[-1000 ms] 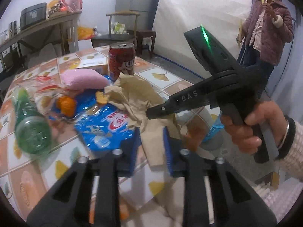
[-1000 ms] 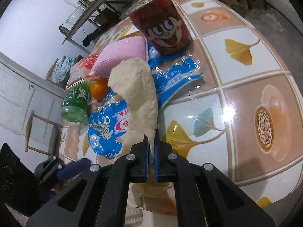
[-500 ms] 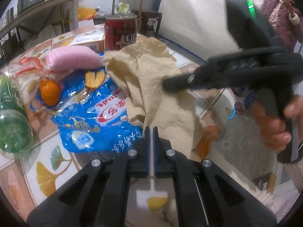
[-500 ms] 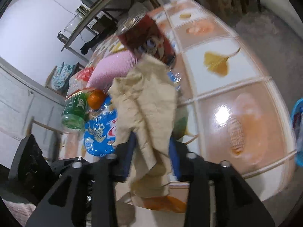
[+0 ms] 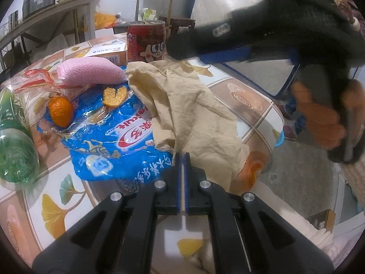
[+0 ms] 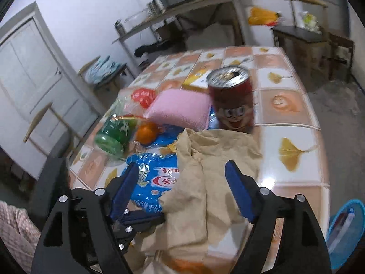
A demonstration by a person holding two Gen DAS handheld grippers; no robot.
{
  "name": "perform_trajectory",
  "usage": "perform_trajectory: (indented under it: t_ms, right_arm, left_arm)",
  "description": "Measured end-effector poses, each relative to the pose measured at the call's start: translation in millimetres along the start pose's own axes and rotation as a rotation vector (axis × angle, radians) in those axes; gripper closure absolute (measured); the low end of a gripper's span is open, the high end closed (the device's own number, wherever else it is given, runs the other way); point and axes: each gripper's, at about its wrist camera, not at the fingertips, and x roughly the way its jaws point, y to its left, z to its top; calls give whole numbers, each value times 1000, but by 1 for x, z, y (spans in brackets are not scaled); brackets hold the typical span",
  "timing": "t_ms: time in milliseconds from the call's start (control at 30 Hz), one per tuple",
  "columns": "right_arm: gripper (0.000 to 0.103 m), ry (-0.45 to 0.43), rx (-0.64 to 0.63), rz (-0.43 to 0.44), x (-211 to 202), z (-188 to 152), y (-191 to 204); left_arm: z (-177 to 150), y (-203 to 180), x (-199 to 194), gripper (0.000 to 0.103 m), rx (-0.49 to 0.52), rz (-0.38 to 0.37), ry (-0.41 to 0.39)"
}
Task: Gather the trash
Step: 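Lift the napkin higher with the right tool while the left tool moves aside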
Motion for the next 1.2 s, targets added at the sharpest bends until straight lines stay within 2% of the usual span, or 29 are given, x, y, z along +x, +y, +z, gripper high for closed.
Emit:
perform_trajectory:
  t_ms: [200,367,533,767,1100,1200]
  right_arm:
    - [26,154,-11,-62,51,-2,-20]
    - [28,192,-34,-52,45,-9,-18]
    - [40,238,-133,-102,41,-22,-1]
    - [45,315,-251,-105,37,-30,12]
    - [46,331,-371,-141,40,-43,35]
    - [51,320,-379,-158,39,-47,39]
  left_arm:
    - [-7,2,-5,102,-19,-16,-19]
    - [-10,6,-9,102,-32,-32,-32]
    - [-11,10,-11,102,-54,-45,-44]
    - [-11,21,-10,102,-119,-85,-54]
    - [-9,35,-9,103,-204,-122,-44]
    - [-7,37,-4,103,-221,-122,-40]
